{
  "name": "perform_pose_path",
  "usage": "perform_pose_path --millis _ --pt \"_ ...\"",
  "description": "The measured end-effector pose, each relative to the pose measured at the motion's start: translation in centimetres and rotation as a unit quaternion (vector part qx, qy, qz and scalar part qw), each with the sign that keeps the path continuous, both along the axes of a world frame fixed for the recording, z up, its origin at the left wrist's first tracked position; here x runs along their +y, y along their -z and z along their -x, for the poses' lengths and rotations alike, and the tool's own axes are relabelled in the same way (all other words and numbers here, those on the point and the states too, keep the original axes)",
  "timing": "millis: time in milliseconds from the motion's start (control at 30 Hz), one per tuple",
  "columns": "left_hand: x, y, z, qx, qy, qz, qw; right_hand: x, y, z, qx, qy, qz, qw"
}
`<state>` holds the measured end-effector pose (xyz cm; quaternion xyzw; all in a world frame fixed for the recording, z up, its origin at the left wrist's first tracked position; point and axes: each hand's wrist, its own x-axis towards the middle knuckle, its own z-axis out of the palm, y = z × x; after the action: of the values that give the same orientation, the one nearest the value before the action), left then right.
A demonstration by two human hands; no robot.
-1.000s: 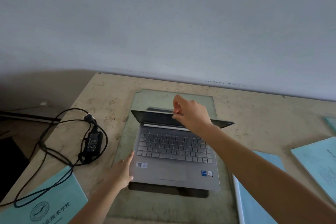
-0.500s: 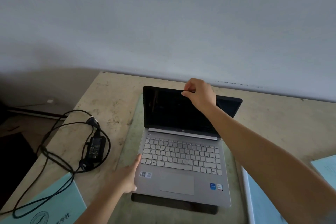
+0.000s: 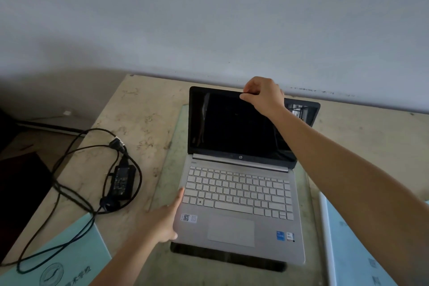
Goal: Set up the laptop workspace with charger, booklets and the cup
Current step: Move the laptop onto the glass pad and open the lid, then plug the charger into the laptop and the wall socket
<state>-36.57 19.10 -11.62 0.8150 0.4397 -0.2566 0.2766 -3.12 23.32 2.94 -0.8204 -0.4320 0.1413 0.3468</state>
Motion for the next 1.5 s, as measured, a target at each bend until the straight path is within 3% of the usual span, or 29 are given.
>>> perform_pose_path --millis 433,567,733,933,1067,1167,1333,1500 --pt "0.3 0.1 -0.1 0.018 0.002 -0.003 1.000 0.7 0.7 -0.6 -0.018 -0.008 0.012 1.000" --pt "0.4 0.0 0.0 0.017 -0.009 -0.004 1.000 0.2 0.8 -0.1 -0.043 -0.008 -0.001 0.999" --pt "0.0 -0.2 0.2 0.002 -0.027 -0.013 1.000 -1.4 0.5 0.4 -0.119 -0.062 0.050 0.990" --pt "-1.9 -0.2 1.6 -0.069 -0.043 -0.095 0.992 -3.8 0.9 5.1 -0.176 -0.075 -0.022 0.981" --pt "-4.2 0.8 3.5 -0.153 -0.093 -0.116 0.977 -5.3 2.4 10.8 -0.108 -0.131 -0.030 0.985" --pt "-5.3 0.8 5.3 -0.216 -0.113 -0.123 0.962 -6.5 4.6 15.6 -0.044 -0.179 0.012 0.983" --pt "-5.1 -0.1 11.4 -0.294 -0.183 -0.139 0.928 -8.2 9.4 23.8 -0.046 -0.293 0.128 0.946" --pt "-4.1 -0.9 17.4 -0.326 -0.260 -0.186 0.890 -7.4 12.0 29.0 -0.017 -0.318 0.160 0.934"
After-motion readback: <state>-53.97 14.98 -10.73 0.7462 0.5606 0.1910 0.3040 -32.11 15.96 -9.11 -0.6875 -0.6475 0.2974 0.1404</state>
